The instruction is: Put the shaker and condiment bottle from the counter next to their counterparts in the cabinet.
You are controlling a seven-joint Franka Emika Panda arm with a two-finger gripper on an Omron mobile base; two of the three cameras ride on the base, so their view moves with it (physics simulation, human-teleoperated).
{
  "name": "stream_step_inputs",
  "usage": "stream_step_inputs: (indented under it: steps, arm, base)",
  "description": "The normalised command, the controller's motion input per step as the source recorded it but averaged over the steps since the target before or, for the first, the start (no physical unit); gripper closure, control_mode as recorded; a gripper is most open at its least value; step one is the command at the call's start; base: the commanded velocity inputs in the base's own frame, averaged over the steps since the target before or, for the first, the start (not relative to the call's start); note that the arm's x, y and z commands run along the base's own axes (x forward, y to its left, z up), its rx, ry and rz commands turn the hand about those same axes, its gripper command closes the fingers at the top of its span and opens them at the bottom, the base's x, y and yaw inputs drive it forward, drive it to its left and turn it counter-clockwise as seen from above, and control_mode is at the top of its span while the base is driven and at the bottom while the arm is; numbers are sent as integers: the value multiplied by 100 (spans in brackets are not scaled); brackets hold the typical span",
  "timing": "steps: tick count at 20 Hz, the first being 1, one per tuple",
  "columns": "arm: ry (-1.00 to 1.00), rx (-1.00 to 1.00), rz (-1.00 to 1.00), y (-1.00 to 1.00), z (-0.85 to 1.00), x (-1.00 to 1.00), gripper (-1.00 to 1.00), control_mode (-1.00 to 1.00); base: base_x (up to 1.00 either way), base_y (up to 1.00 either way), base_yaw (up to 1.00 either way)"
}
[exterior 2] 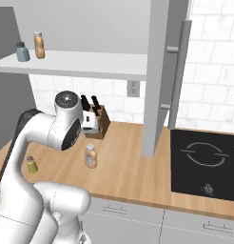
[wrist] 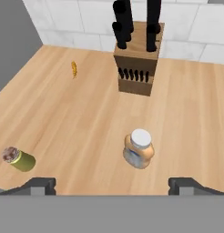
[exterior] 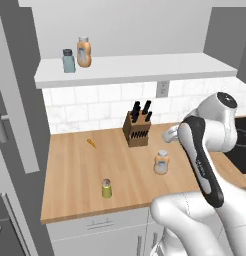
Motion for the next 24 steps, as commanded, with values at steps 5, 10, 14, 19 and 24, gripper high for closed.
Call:
stream_step_inputs:
  steps: [5, 10, 14, 19, 24]
  arm:
    - [-16, -1, 0, 0, -42, 0, -100, -100]
    - [-21, -1, 3, -14, -59, 0, -100, -100]
    - [-20, 0, 7, -32, -48, 0, -100, -100]
    - [-9, 0, 7, -30, -32, 0, -100, -100]
    - [-4, -2, 0, -1, -44, 4, -100, -100]
  base:
    - [0, 0, 0]
    - [0, 0, 0]
    - [0, 0, 0]
    - [0, 0, 0]
    - [0, 0, 0]
